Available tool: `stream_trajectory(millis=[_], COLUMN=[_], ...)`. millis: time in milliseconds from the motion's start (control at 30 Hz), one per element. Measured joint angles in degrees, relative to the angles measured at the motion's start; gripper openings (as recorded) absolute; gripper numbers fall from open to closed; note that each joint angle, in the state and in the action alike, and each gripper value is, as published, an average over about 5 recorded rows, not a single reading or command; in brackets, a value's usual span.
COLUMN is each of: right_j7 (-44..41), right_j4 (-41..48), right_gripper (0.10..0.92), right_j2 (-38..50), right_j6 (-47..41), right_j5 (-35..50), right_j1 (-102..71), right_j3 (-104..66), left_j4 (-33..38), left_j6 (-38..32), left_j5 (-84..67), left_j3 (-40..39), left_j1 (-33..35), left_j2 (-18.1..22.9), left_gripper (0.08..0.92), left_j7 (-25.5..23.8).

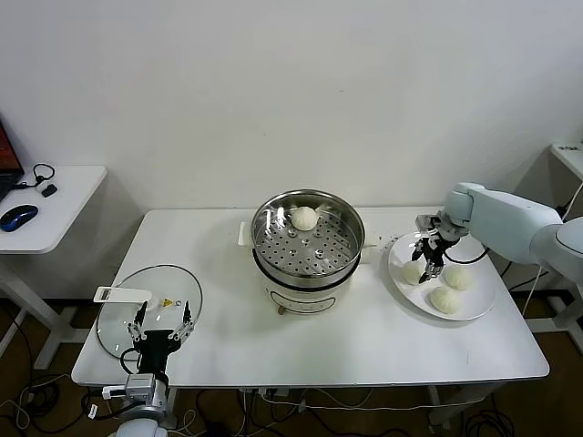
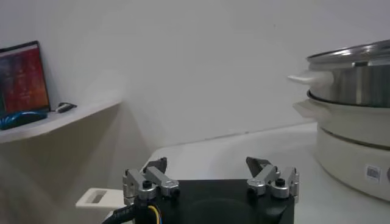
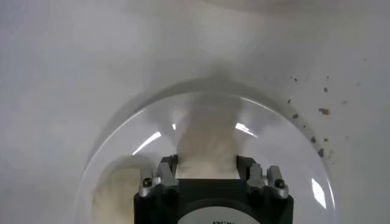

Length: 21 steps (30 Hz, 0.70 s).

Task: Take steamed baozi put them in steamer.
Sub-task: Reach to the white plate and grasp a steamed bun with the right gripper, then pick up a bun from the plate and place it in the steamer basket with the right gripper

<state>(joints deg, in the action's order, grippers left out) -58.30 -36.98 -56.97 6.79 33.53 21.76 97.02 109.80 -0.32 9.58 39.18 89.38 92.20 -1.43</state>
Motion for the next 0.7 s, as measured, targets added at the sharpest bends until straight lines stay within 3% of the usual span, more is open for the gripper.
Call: stream_trajectory(millis=[700], right_j7=[-2.68], right_j4=[-22.84], right_gripper=[0.645], right_j2=[-0.63], right_j6=[-2.05], right_j5=[14.76], right_j1=[31.21], right_j3=[18.64], left_j4=[0.51], left_j6=[0.21], left_j5=[0.33], left_j3=[-1.94], left_j1=[-0.42], left_j2=[0.00], left_gripper=[0.823], left_j7=[-0.09])
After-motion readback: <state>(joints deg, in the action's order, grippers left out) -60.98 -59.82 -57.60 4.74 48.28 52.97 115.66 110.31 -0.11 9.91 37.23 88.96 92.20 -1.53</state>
